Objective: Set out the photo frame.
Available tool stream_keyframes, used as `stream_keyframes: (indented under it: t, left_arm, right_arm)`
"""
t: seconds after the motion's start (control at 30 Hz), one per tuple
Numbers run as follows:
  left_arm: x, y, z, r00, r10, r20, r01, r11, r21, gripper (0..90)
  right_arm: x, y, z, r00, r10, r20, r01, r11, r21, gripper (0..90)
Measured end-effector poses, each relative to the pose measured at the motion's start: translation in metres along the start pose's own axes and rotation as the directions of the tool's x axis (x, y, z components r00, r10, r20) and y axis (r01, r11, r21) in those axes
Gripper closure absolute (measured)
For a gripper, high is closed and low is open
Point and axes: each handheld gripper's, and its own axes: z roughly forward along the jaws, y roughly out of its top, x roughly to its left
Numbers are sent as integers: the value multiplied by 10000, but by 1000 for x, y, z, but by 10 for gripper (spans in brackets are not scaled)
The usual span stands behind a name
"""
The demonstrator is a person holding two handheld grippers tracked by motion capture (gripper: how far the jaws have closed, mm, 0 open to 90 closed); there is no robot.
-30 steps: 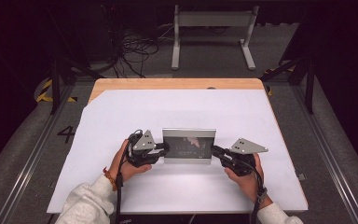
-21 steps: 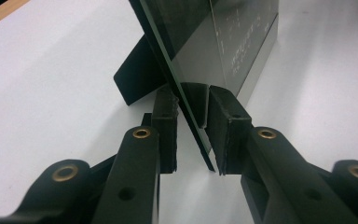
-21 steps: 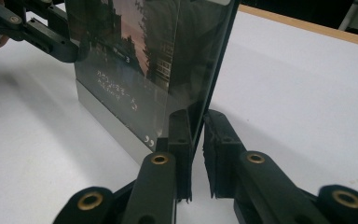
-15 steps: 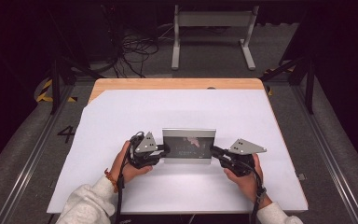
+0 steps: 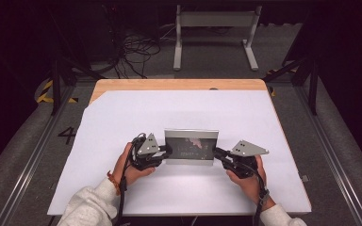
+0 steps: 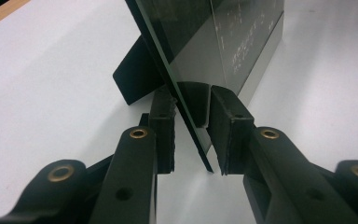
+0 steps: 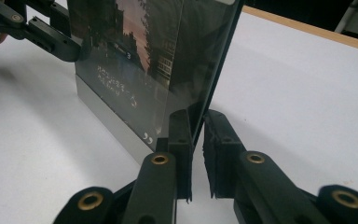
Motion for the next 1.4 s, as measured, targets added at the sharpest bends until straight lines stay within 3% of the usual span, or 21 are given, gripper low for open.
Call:
stream_keyframes:
  t: [0.53, 0.77, 0.93, 1.33, 1.4]
  left_arm:
    - [1, -5, -9, 9999, -9, -123, 8, 10000, -51, 707]
    - [-2, -10, -21, 9998, -170, -124, 167, 9996, -207, 645]
    - [-5, -15, -28, 9995, -218, -215, 215, 9996, -167, 613]
    - [-15, -33, -39, 9992, -352, -212, 352, 9994, 14, 510]
    - [-19, -35, -40, 9995, -127, -298, 131, 9998, 157, 497]
  right_arm:
    - [0, -1, -5, 9992, -362, 191, 358, 9991, 218, 808]
    - [3, 0, -9, 9985, -498, 213, 491, 9983, 327, 790]
    - [6, 1, -11, 9979, -598, 255, 588, 9976, 371, 751]
    - [10, -9, -24, 9953, -947, -184, 957, 9934, 630, 655]
    - [11, -11, -25, 9940, -1088, -136, 1095, 9916, 695, 634]
